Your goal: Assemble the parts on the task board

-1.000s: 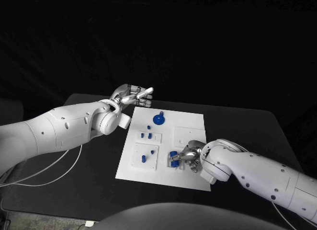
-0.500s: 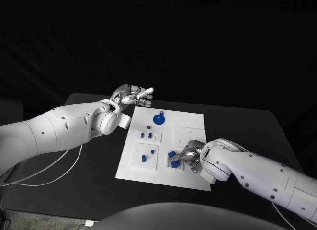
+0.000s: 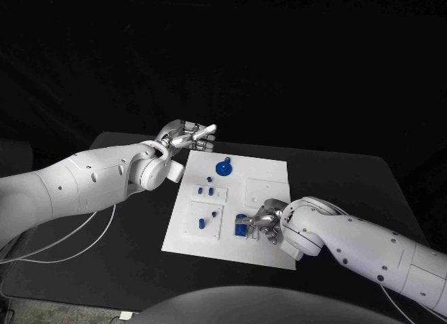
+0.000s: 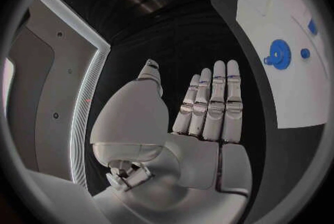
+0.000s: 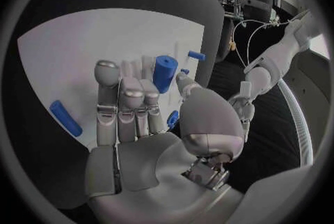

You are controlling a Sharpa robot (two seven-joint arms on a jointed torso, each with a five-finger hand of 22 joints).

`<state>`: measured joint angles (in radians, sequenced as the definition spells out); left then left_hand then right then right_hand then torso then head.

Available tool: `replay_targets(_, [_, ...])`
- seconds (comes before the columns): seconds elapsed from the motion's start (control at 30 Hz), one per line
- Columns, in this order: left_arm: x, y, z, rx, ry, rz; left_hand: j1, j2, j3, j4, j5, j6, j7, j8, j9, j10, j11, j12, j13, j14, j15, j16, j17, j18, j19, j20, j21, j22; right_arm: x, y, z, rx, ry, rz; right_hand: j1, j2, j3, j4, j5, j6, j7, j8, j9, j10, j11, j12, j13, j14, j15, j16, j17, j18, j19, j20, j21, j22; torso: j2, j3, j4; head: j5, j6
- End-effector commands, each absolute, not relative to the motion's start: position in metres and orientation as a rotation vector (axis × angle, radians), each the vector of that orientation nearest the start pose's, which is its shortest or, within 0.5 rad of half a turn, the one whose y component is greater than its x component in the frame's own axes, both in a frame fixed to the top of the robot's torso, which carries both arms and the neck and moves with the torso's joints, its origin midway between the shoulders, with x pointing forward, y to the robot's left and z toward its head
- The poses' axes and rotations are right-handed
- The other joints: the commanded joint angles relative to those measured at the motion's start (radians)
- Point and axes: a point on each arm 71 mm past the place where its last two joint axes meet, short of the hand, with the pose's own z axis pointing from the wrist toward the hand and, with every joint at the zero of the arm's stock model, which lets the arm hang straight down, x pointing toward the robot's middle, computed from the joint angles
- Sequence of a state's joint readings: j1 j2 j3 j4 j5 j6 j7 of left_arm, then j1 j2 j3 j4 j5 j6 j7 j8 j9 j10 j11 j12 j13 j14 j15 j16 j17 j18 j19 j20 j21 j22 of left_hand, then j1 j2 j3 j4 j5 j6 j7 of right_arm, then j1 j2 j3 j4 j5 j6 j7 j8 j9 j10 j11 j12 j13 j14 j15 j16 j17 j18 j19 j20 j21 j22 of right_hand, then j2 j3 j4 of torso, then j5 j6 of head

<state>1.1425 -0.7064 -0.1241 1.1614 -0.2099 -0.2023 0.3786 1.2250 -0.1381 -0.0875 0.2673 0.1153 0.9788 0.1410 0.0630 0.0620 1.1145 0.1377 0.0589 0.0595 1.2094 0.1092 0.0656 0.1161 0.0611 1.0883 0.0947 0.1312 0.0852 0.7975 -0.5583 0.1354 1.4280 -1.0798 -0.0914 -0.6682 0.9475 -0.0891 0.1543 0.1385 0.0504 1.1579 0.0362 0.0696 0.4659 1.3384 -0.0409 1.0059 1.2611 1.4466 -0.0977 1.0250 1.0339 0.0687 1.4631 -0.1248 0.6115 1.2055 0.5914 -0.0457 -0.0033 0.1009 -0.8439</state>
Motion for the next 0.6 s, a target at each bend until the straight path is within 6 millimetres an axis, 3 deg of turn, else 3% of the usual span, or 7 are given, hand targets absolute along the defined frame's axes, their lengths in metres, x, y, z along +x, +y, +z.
replay_targets(0.03, [0.5224, 0.2415, -0.2555, -0.953, 1.596, -1.322, -0.001, 0.005, 0.000, 0.007, 0.001, -0.006, 0.002, 0.004, 0.001, -0.008, -0.003, 0.000, 0.001, -0.011, 0.001, -0.004, 0.002, 0.000, -0.008, 0.000, -0.005, -0.001, 0.4055, -0.1042, -0.3487, 0.498, 2.469, 0.543, 0.003, 0.031, -0.076, -0.007, -0.002, -0.003, 0.003, -0.005, -0.007, -0.003, 0.000, -0.006, 0.000, 0.003, -0.005, -0.004, 0.004, 0.004, 0.050, -0.002, -0.005, 0.001, 0.000, 0.0003, 0.0001, -0.001, -0.001])
replay_targets(0.33, [0.5221, 0.2429, -0.2555, -0.953, 1.599, -1.318, 0.000, 0.004, 0.000, 0.009, 0.001, -0.005, 0.003, 0.004, 0.002, -0.008, -0.003, 0.000, 0.001, -0.011, 0.001, -0.004, 0.002, 0.000, -0.008, 0.001, -0.005, -0.001, 0.4028, -0.1039, -0.3445, 0.487, 2.458, 0.565, 0.019, 0.059, -0.156, -0.020, -0.002, -0.001, 0.003, -0.005, -0.017, -0.001, -0.001, -0.008, 0.004, 0.005, -0.005, -0.009, 0.011, 0.004, 0.051, -0.003, -0.004, 0.002, 0.000, 0.0002, 0.0001, -0.001, 0.001])
replay_targets(0.47, [0.5219, 0.2435, -0.2556, -0.954, 1.599, -1.316, 0.000, 0.004, 0.000, 0.009, 0.001, -0.005, 0.003, 0.004, 0.002, -0.008, -0.003, 0.000, 0.001, -0.011, 0.001, -0.004, 0.002, 0.000, -0.008, 0.001, -0.005, -0.001, 0.4012, -0.1065, -0.3421, 0.480, 2.451, 0.572, 0.032, 0.064, -0.152, -0.029, -0.002, 0.002, 0.002, -0.005, -0.017, 0.001, -0.001, -0.008, 0.004, 0.005, -0.006, -0.010, 0.011, 0.004, 0.051, -0.003, -0.004, 0.002, 0.000, 0.0002, 0.0000, 0.000, 0.001])
replay_targets(0.6, [0.5218, 0.2445, -0.2556, -0.954, 1.599, -1.314, 0.001, 0.004, 0.000, 0.009, 0.000, -0.004, 0.004, 0.004, 0.001, -0.008, -0.003, 0.000, 0.001, -0.010, 0.000, -0.004, 0.002, 0.000, -0.008, 0.000, -0.005, -0.001, 0.3996, -0.1125, -0.3392, 0.471, 2.444, 0.575, 0.078, 0.072, -0.127, -0.073, 0.003, 0.006, 0.002, -0.005, -0.013, 0.003, -0.001, -0.005, 0.005, 0.006, -0.004, -0.010, 0.011, 0.004, 0.051, -0.001, -0.001, 0.003, 0.000, 0.0005, -0.0009, 0.000, 0.003])
